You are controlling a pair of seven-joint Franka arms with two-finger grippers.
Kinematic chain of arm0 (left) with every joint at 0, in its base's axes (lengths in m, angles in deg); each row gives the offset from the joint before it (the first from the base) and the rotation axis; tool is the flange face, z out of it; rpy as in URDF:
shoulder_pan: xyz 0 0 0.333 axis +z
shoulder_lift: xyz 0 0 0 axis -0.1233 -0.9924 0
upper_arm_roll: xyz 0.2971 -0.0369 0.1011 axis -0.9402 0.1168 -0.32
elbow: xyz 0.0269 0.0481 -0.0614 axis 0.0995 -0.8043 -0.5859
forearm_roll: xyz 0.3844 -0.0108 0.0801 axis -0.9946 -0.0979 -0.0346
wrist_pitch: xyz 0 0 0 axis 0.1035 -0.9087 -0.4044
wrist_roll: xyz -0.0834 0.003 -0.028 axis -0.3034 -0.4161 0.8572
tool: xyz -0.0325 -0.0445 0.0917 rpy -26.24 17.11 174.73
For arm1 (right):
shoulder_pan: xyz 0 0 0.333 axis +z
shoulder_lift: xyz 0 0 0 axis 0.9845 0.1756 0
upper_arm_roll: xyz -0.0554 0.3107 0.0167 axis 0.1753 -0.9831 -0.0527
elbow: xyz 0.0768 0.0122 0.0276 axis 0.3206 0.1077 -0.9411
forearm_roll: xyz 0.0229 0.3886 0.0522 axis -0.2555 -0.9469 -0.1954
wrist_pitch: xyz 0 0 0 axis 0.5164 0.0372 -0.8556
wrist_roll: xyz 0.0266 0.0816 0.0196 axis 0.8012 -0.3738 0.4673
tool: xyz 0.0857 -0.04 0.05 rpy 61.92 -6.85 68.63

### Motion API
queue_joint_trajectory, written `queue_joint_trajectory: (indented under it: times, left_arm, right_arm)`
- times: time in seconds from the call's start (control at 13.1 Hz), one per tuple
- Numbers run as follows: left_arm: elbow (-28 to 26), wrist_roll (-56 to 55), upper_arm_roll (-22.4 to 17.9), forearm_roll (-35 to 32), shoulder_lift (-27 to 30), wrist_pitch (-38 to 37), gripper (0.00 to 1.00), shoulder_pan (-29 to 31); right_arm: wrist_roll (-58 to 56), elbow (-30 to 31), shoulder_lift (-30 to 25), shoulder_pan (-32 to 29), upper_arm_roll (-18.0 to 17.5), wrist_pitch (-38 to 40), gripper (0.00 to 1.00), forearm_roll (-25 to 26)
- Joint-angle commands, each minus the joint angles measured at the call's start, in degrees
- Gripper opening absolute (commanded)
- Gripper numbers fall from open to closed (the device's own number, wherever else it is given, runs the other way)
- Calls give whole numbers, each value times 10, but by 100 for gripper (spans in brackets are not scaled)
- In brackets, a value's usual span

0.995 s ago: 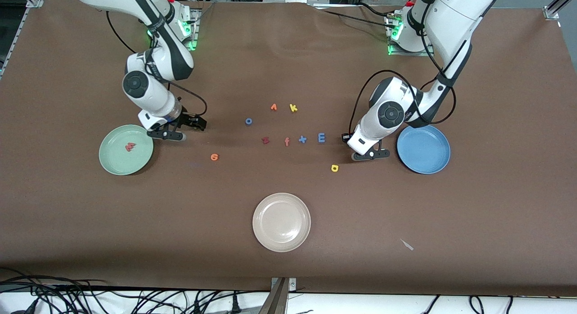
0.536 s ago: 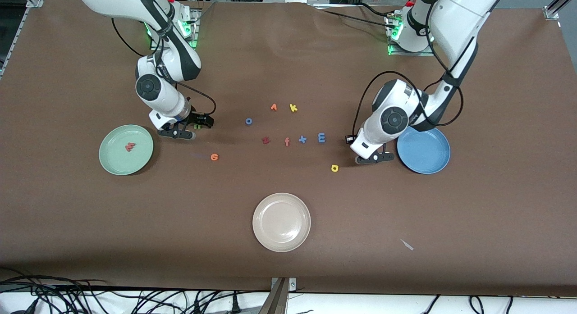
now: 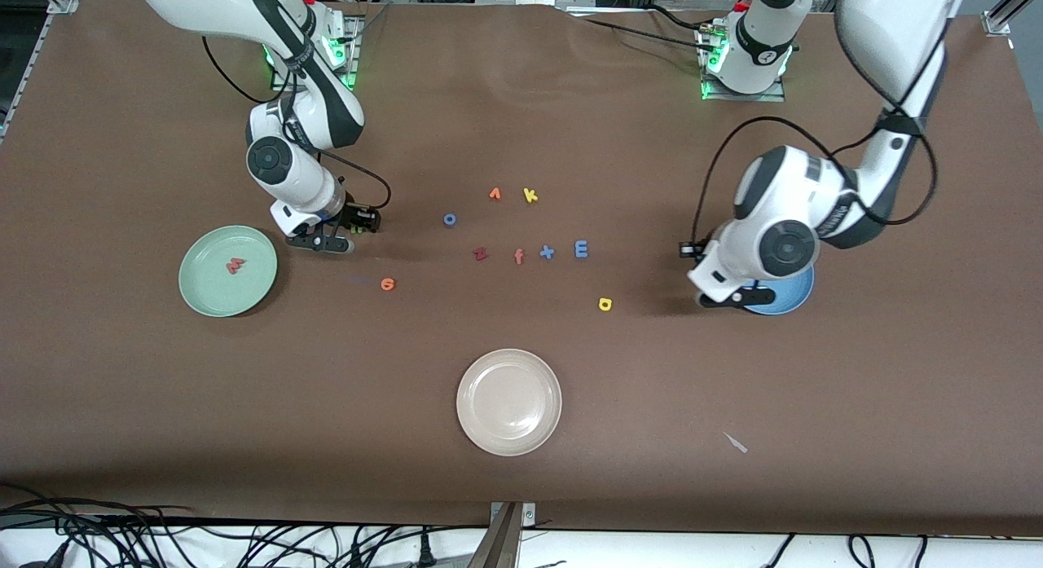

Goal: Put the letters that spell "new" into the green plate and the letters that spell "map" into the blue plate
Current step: 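Carry the teal letter over the blue plate with the left gripper, then release the teal letter while the right gripper carries the green letter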

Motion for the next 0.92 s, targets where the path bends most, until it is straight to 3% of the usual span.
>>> queue_joint_trajectory:
  times: [0.0,0.23,0.46,0.61,0.84]
  left_arm:
    - [-8,100,2,-22,7,-9,15,69]
    - [-17,169,4,-69,-9,4,15,138]
    - [-52,210,4,-71,-25,74,15,178]
    - [-82,211,3,-72,-33,118,16,179]
    - [-88,210,3,-92,-44,135,25,189]
  right_arm:
    - [-2,4,-2,0,1,-7,38,13]
    - [-2,4,-1,-1,1,-7,22,26]
    - [-2,2,1,-1,3,-7,10,29]
    - [-5,-3,-9,-2,8,2,7,29]
    - [-18,-51,-37,-2,36,112,5,31]
